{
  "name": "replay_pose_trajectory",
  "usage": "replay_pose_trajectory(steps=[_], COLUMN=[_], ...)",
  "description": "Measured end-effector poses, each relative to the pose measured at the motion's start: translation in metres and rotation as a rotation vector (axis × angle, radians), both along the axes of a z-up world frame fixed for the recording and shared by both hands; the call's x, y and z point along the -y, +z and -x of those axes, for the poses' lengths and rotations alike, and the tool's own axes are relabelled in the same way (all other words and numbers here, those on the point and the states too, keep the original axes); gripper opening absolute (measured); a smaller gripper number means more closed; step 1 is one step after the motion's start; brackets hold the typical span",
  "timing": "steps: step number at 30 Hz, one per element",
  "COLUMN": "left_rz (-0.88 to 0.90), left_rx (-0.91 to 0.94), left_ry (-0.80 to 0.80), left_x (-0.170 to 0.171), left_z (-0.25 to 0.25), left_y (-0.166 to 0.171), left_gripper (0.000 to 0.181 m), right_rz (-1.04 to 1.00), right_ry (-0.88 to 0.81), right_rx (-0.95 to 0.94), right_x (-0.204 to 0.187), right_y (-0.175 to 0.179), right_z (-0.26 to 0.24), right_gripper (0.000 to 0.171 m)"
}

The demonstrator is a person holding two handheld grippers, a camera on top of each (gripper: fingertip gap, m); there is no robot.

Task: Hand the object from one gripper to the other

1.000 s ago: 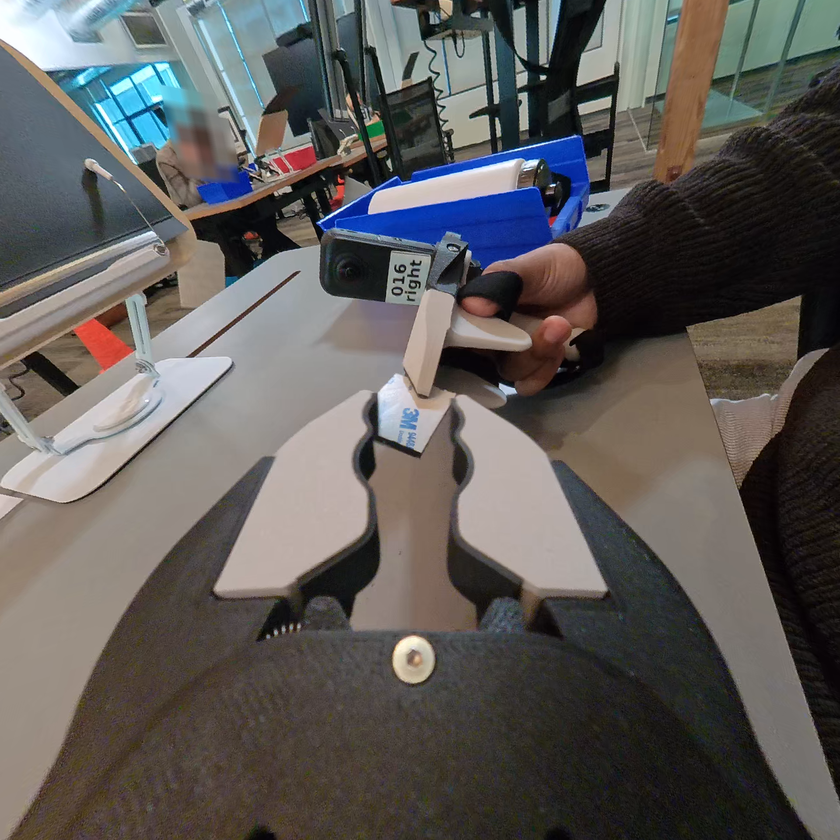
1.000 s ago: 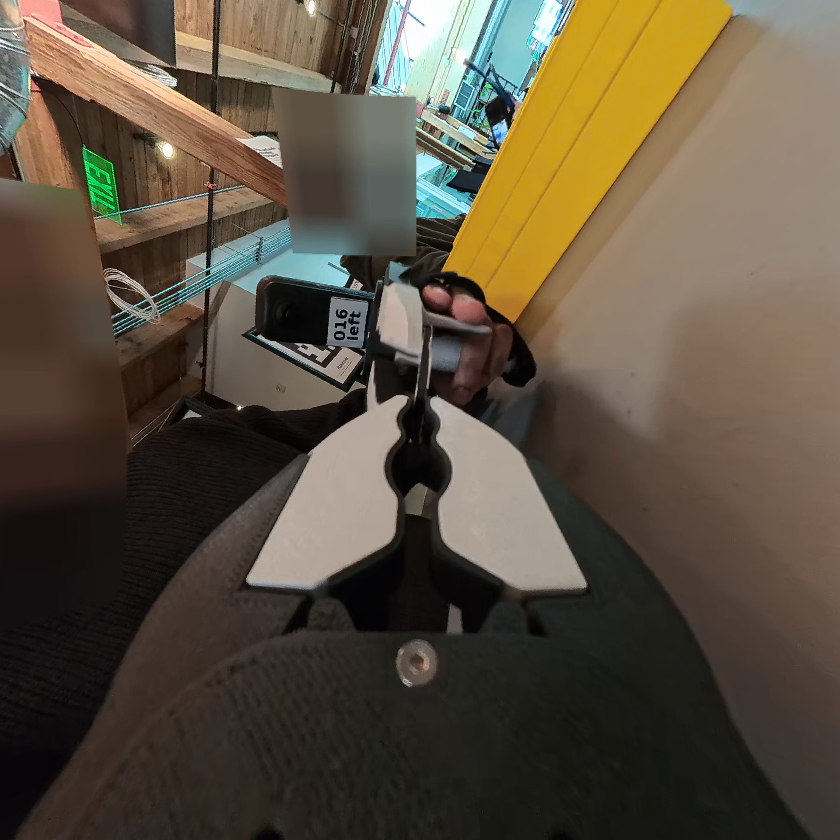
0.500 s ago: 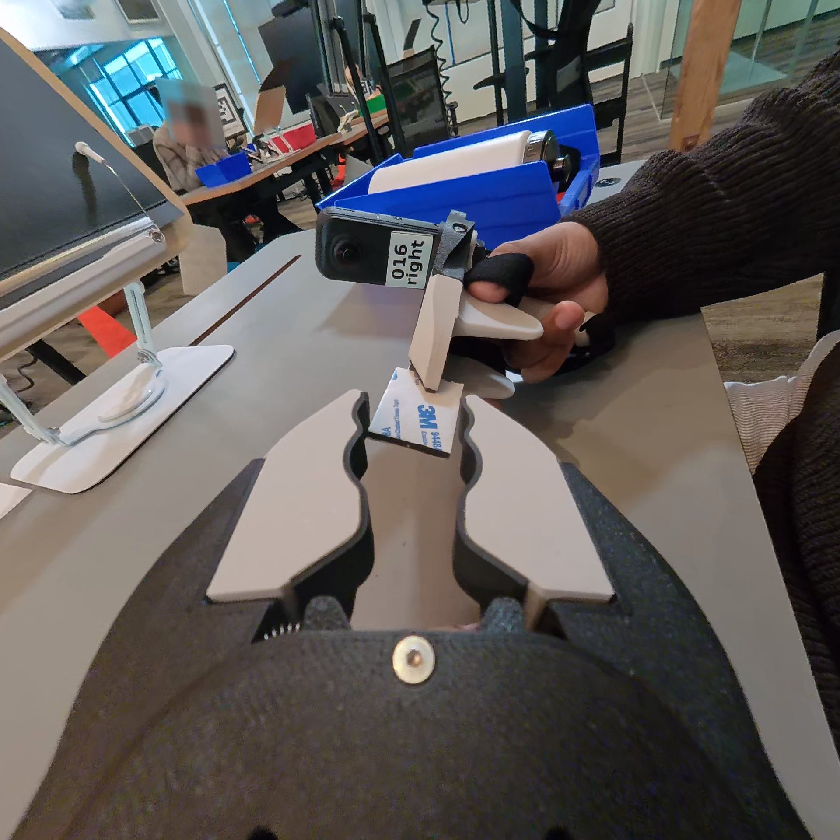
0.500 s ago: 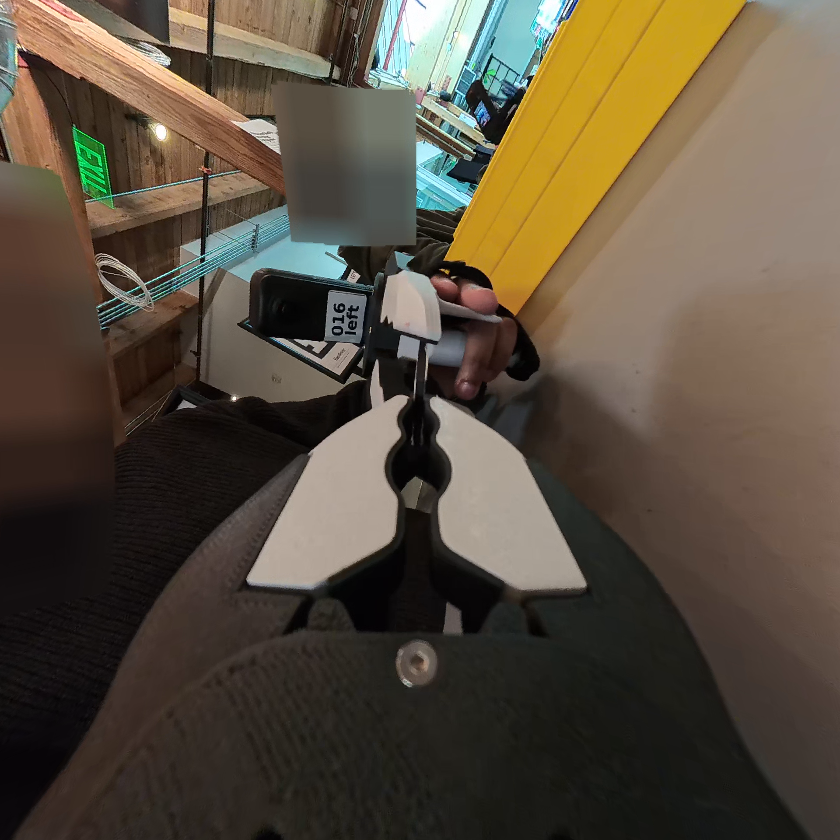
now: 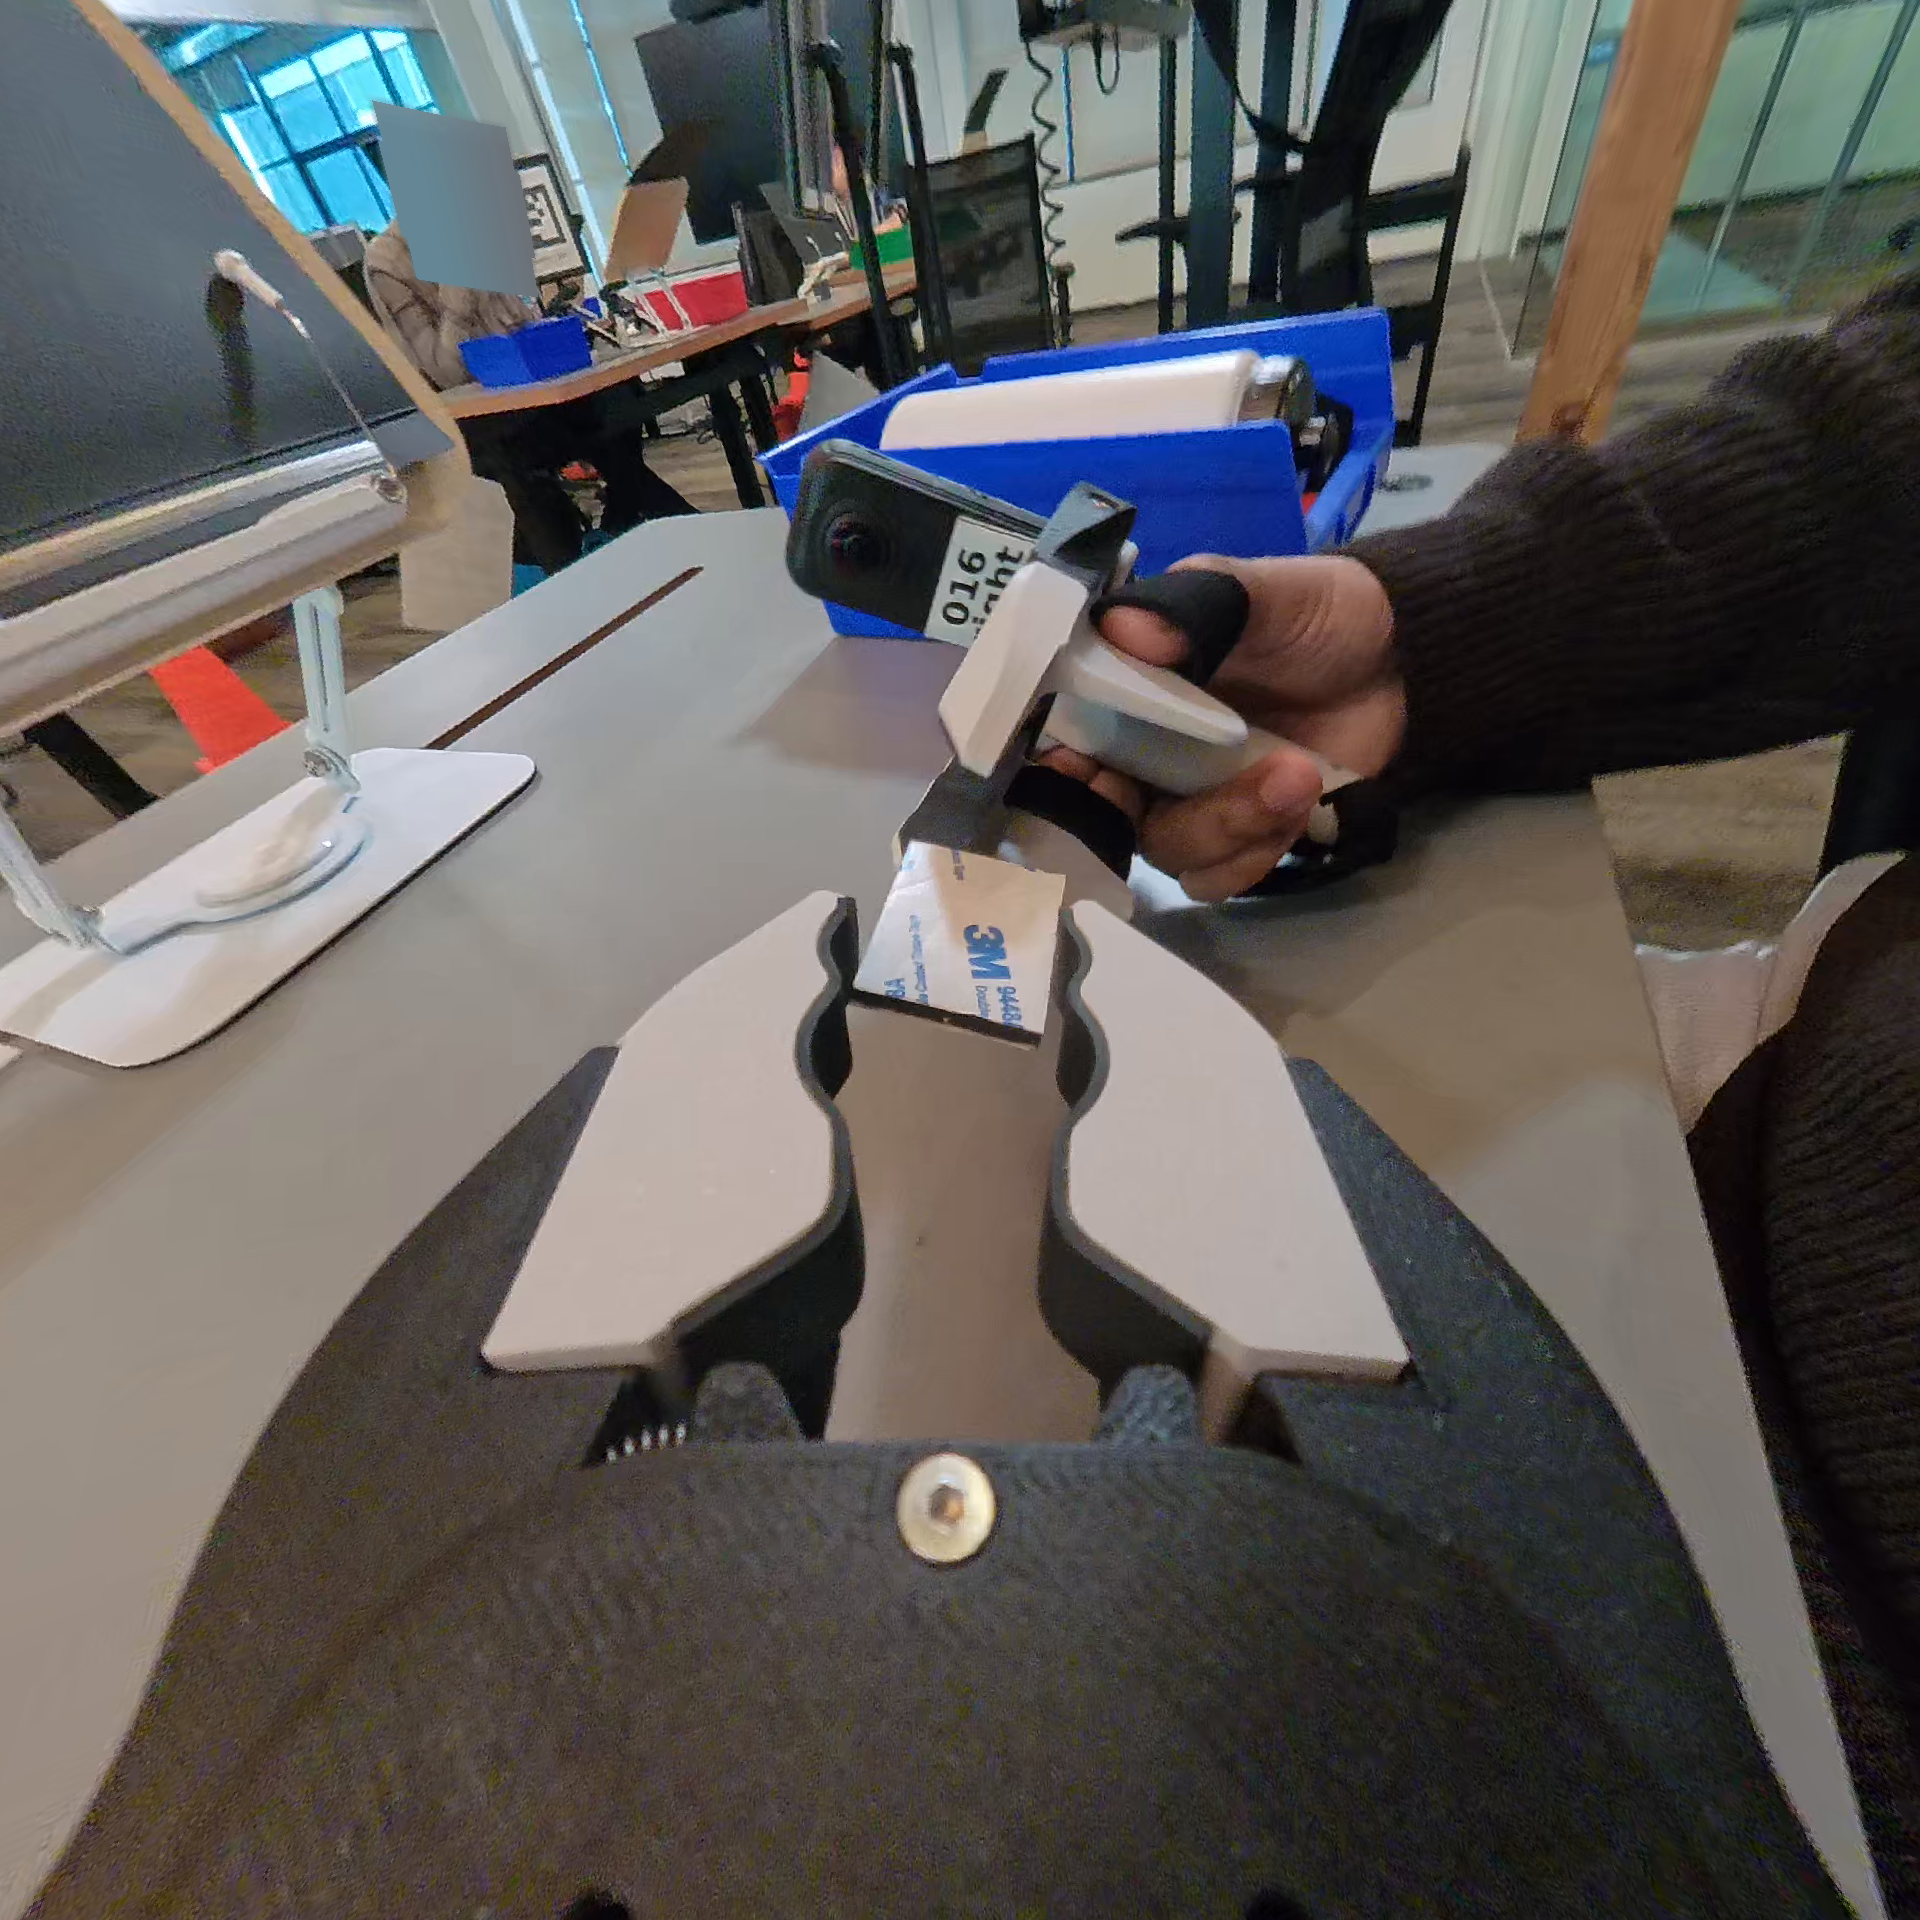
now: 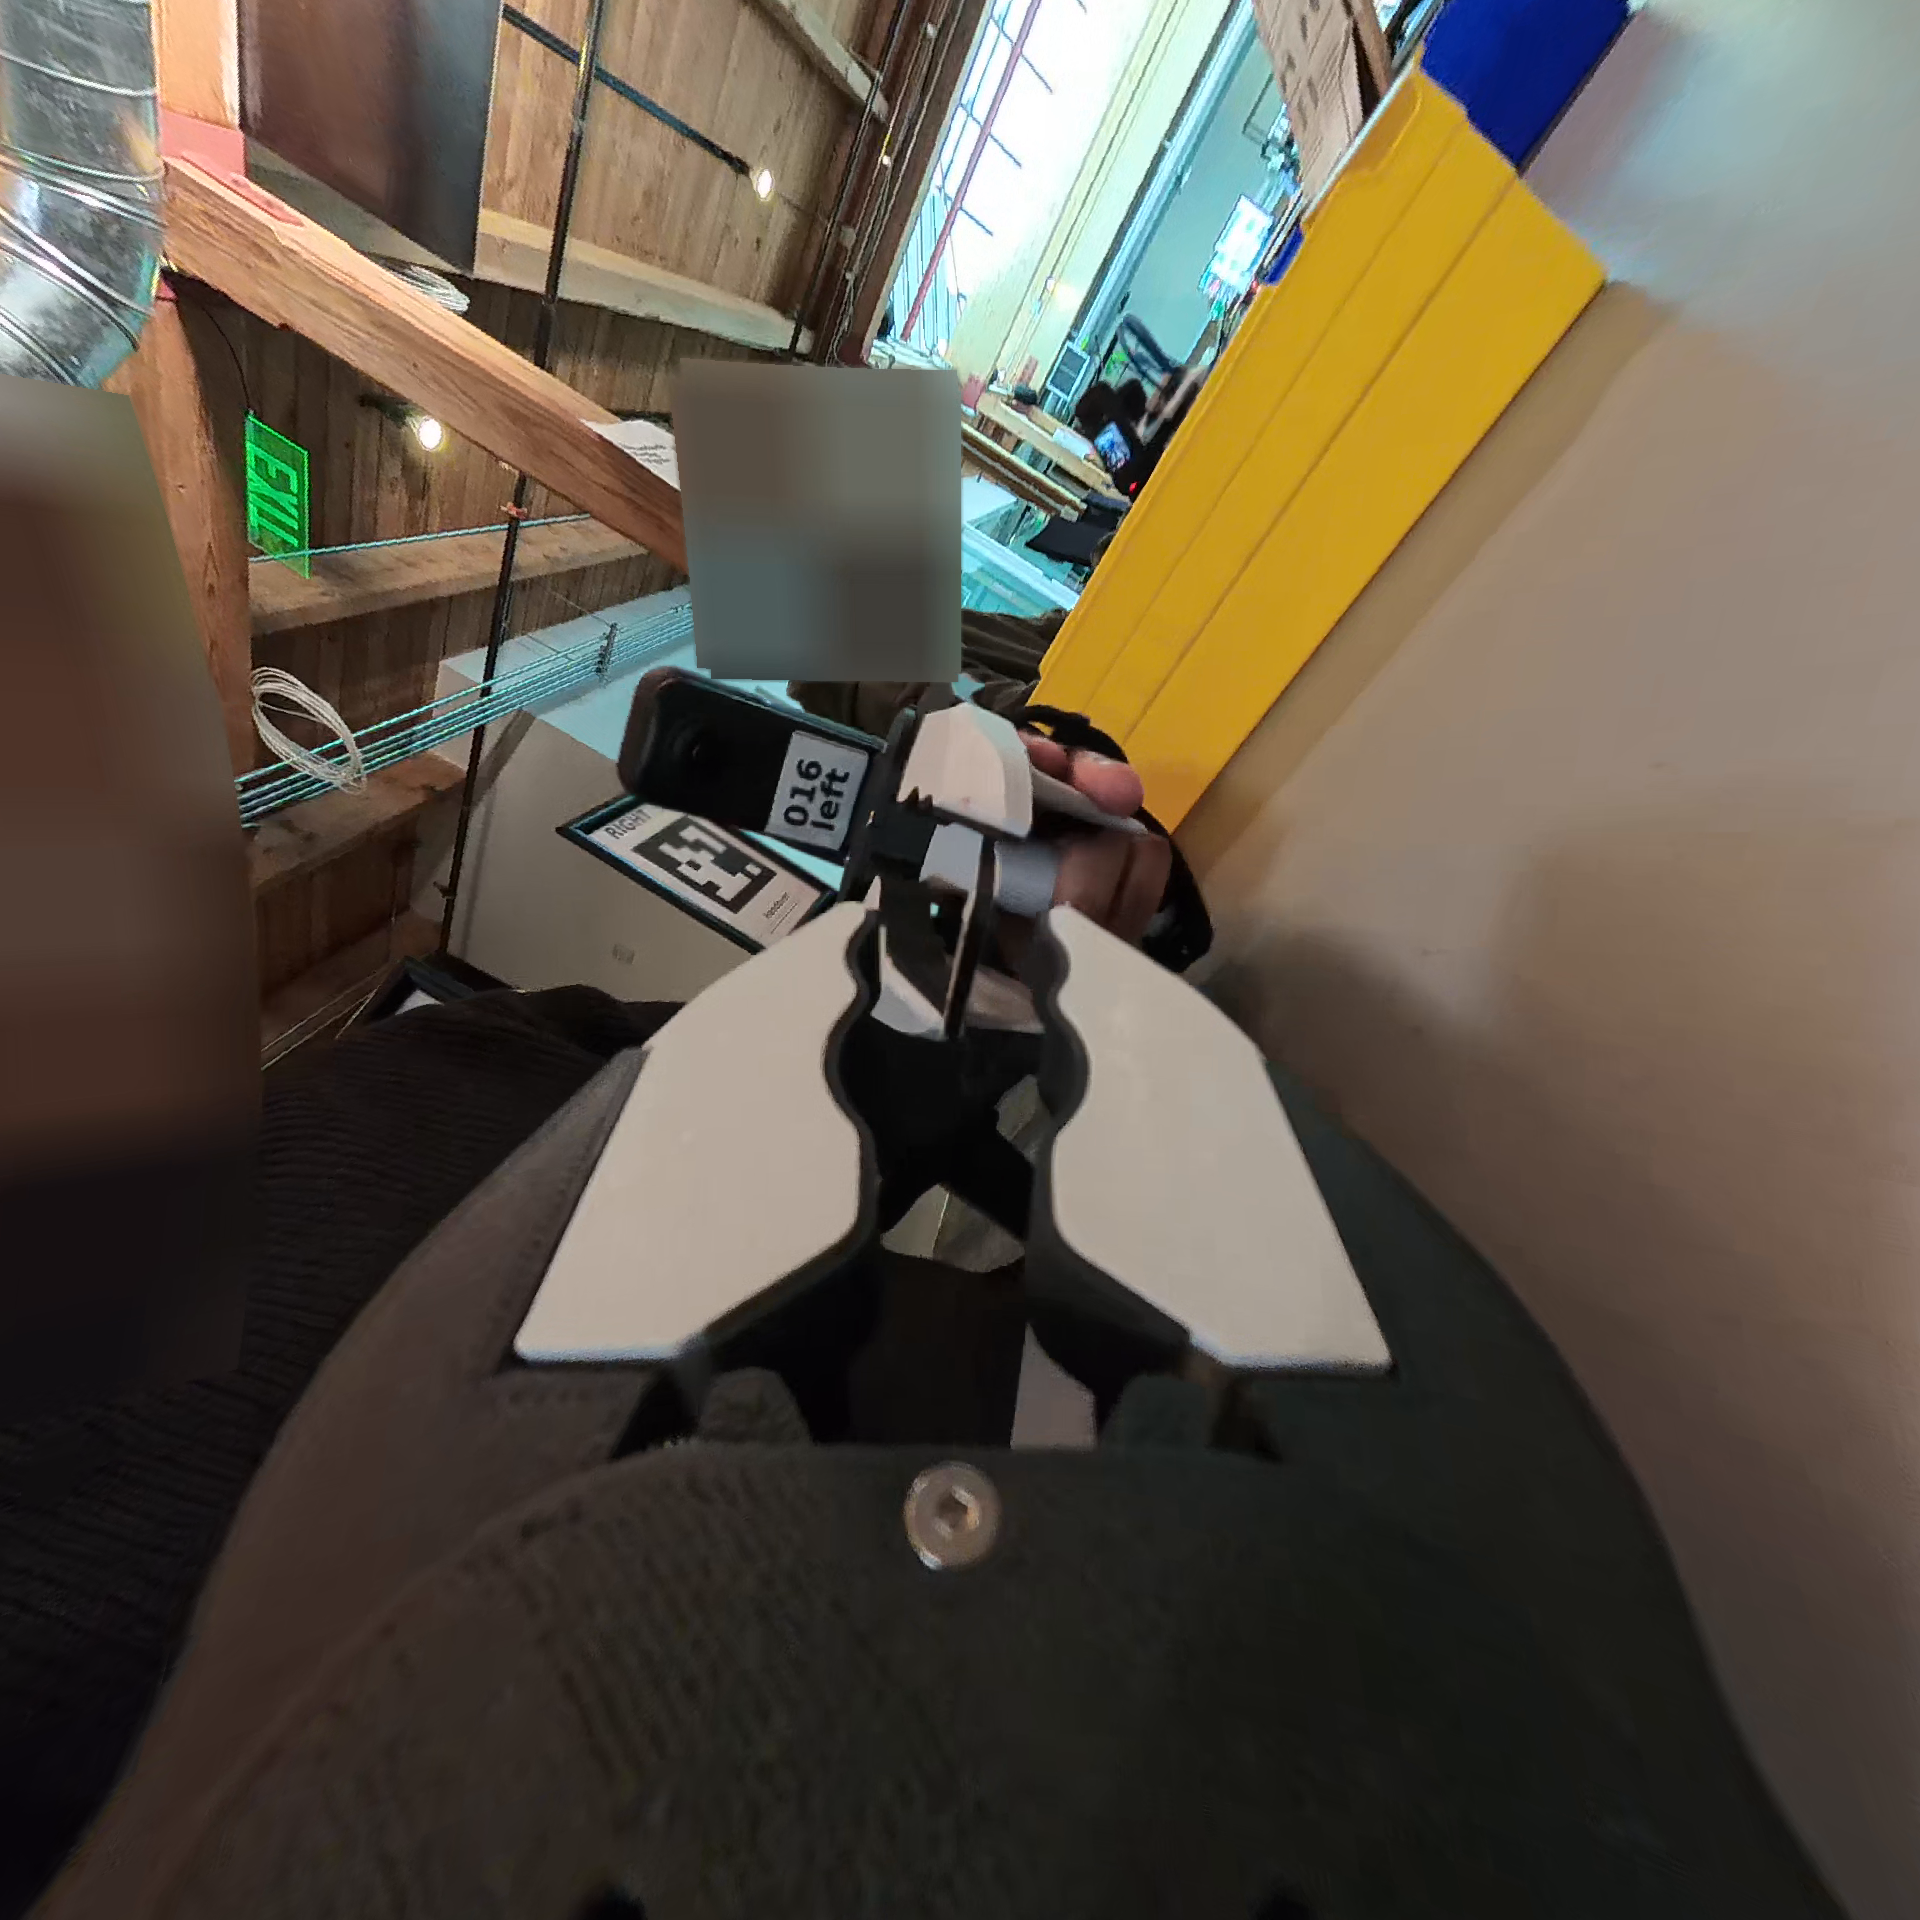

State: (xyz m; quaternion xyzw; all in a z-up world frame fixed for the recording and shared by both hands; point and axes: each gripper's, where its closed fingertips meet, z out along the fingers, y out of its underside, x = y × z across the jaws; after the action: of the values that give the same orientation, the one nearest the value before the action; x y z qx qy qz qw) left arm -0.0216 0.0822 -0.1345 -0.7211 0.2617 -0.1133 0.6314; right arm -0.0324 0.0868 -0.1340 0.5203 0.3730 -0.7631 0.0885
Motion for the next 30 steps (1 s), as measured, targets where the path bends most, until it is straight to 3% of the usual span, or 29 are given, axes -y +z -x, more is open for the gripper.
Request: replay_pose_trajectory(steps=[1, 8, 14, 22, 30], left_rz=[0.005, 0.055, 0.041, -0.038, 0.008], left_rx=[0.039, 0.522, 0.846, 1.08, 1.159], left_ry=[0.002, -0.097, -0.15, -0.16, -0.166], left_x=[0.0, 0.002, 0.005, 0.007, 0.004], left_z=[0.002, 0.012, 0.023, 0.014, 0.009], left_y=[0.002, 0.024, 0.041, 0.057, 0.051], left_gripper=[0.037, 0.037, 0.037, 0.038, 0.037], right_rz=[-0.009, -0.281, -0.603, -0.462, -0.389], right_ry=[-0.01, -0.118, -0.402, -0.568, -0.511], right_rx=[-0.015, -0.192, -0.511, -0.511, -0.461], right_x=[-0.001, 0.005, 0.0, -0.002, 0.011], right_y=[0.002, 0.014, 0.044, 0.058, 0.049], right_z=[0.0, 0.001, -0.001, 0.001, 0.009], right_gripper=[0.029, 0.041, 0.056, 0.054, 0.054])
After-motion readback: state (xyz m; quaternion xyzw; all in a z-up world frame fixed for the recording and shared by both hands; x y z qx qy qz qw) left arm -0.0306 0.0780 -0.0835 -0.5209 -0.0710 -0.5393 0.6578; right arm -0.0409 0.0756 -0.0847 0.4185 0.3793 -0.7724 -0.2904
